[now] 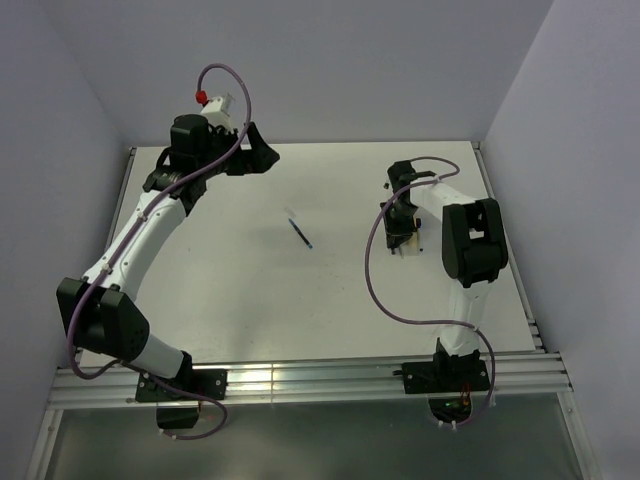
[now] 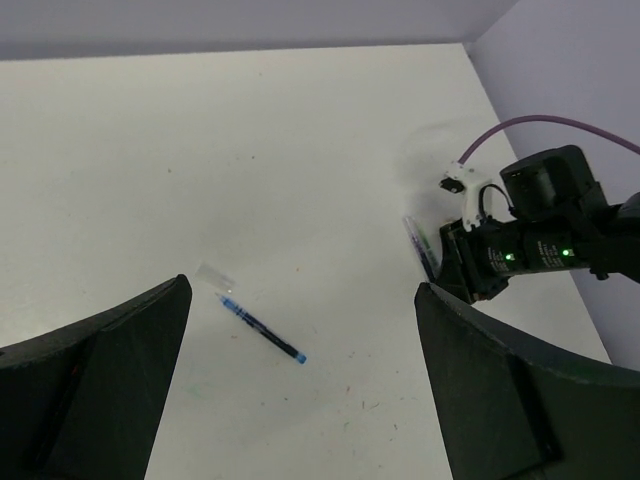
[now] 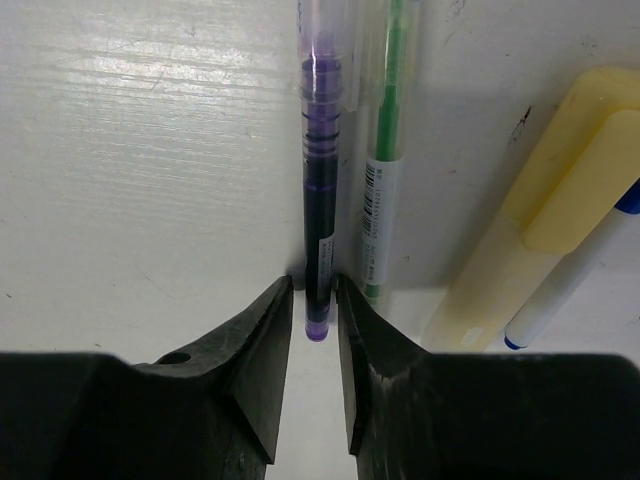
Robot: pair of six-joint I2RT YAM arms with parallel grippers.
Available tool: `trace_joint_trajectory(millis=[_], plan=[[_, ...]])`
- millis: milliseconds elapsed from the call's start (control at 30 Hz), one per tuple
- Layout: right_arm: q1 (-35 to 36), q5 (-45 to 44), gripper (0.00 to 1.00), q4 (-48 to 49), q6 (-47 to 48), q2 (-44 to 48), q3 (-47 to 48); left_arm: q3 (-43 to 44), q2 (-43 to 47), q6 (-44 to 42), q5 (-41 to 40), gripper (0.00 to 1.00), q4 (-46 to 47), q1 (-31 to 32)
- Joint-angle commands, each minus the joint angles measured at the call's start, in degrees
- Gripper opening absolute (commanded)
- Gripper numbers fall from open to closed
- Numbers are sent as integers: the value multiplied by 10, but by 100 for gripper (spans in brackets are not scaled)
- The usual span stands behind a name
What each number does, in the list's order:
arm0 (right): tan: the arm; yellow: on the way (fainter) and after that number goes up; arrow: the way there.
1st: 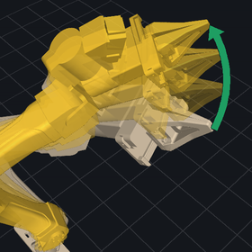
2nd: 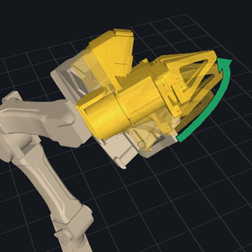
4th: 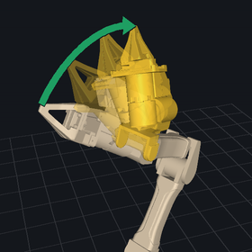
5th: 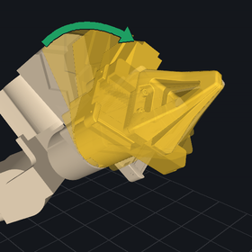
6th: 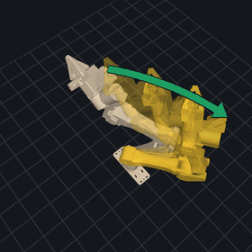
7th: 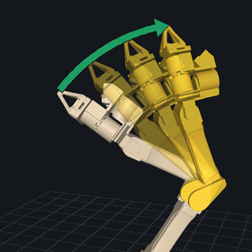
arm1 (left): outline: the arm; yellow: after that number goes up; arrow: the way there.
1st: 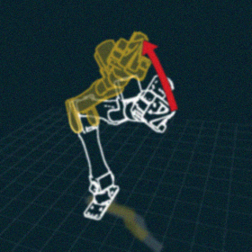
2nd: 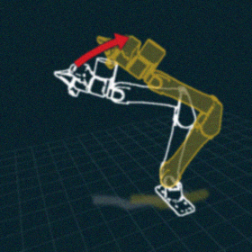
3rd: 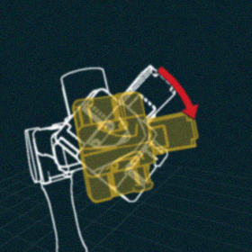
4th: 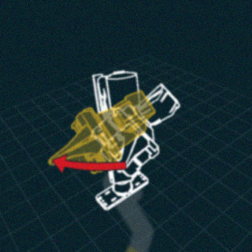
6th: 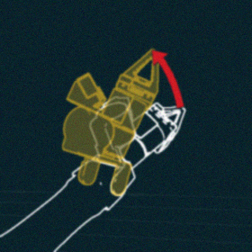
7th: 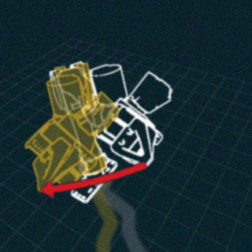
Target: Insert the pens into the pen caps
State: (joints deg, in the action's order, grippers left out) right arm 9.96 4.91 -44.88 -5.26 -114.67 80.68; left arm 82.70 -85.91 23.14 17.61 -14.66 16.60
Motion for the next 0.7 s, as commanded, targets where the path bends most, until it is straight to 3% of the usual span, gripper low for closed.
trace_joint_trajectory(millis=[0, 100, 267, 333, 533, 567, 633, 667], plan=[[-6, -16, 33, -15, -5, 10, 18, 29, -2, -11, -25, 99, -18, 4], [-6, -3, 36, -21, -5, 34, 31, 19, -7, 2, -55, 99, -26, 11], [-6, 18, 52, -26, -3, 80, 59, -24, -22, 29, -85, 100, -40, 41], [-6, 19, 62, -25, 1, 101, 74, -44, -29, 38, -135, 99, -36, 61], [-6, 19, 65, -21, 13, 143, 114, -69, -96, 96, -273, 99, -38, 136], [-6, 22, 77, -21, 18, 152, 124, -65, -111, 105, -281, 100, -43, 149], [-6, 24, 90, -21, 22, 161, 131, -51, -156, 131, -298, 95, -61, 155], [-6, 26, 94, -21, 28, 170, 133, -44, -171, 137, -303, 88, -67, 155]])
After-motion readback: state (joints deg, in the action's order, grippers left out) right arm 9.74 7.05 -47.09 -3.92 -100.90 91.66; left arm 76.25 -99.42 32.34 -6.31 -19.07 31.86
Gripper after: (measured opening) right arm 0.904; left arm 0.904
